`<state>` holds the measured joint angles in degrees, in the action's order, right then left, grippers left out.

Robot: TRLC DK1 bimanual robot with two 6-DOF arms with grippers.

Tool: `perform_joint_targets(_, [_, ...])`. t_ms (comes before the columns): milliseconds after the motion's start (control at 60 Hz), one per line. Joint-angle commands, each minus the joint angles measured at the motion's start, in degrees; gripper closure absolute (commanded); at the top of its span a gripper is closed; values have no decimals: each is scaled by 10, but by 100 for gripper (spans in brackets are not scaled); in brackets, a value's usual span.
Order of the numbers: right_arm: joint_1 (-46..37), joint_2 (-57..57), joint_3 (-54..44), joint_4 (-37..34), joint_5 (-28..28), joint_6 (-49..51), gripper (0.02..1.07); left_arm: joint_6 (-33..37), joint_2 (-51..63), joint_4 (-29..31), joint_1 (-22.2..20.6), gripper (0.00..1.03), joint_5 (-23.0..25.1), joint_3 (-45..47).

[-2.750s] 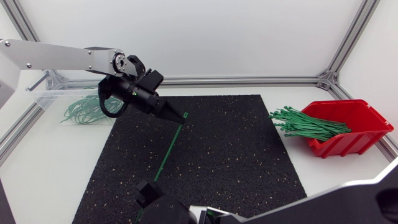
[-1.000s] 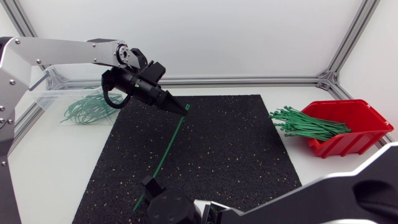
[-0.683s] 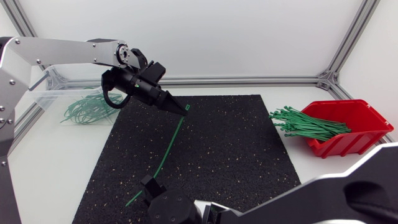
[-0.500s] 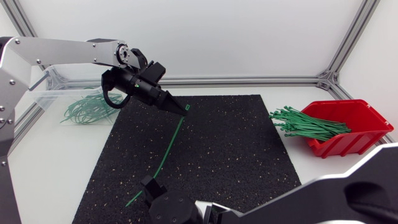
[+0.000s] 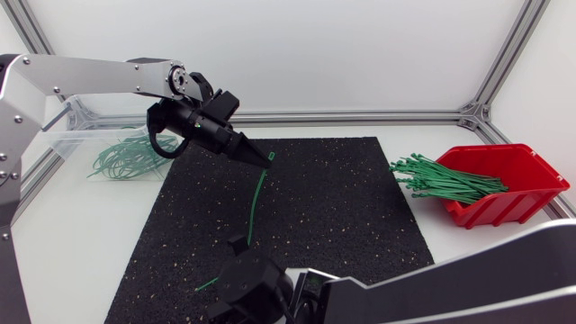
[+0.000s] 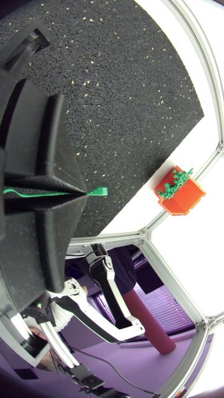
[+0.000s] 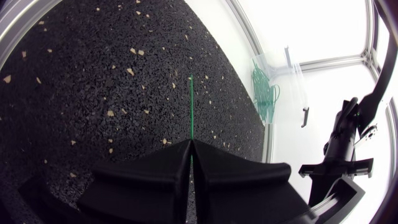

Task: Take a green cable tie from the red box, thread the tail through the head to close it, then place it in the transparent bin on the left.

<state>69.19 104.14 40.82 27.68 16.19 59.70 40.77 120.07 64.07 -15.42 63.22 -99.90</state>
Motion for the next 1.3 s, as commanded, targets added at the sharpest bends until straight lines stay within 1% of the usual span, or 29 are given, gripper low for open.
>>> perform_joint_targets(0, [-13, -20, 13, -26, -12, -55, 101, 19, -8, 10, 6, 100, 11, 18])
perform_joint_targets(133, [-27, -46, 15, -76, -42, -108, 101, 31, -23, 9, 6, 100, 16, 36])
perform_joint_targets(200, [-39, -61, 22, -117, -64, -139, 101, 33, -27, 9, 8, 100, 22, 41])
perform_joint_targets(333, [-72, -104, 44, -214, -136, -216, 101, 45, -44, 3, 9, 100, 31, 59])
perform_joint_targets(433, [-93, -123, 63, -272, -176, -251, 101, 46, -55, -5, 11, 100, 43, 70])
perform_joint_targets(533, [-123, -142, 88, -343, -232, -280, 101, 46, -60, -5, 13, 100, 56, 78])
perform_joint_targets(733, [-158, -168, 117, -437, -309, -332, 101, 46, -90, -37, 11, 100, 70, 128])
perform_joint_targets(817, [-172, -169, 138, -480, -352, -356, 101, 45, -99, -47, 9, 100, 74, 142])
perform_joint_targets(867, [-184, -169, 149, -503, -388, -369, 101, 44, -99, -50, 7, 100, 76, 146])
perform_joint_targets(900, [-187, -169, 153, -508, -394, -373, 101, 44, -100, -50, 6, 100, 77, 146])
perform_joint_targets(950, [-204, -163, 171, -534, -428, -394, 101, 44, -101, -54, 3, 100, 77, 148])
perform_joint_targets(1067, [-225, -167, 191, -558, -456, -421, 101, 44, -99, -60, 0, 100, 78, 149])
perform_joint_targets(1100, [-235, -166, 200, -566, -472, -436, 101, 44, -99, -61, -1, 100, 79, 149])
perform_joint_targets(1283, [-252, -177, 212, -591, -493, -465, 101, 44, -104, -73, -6, 100, 83, 160])
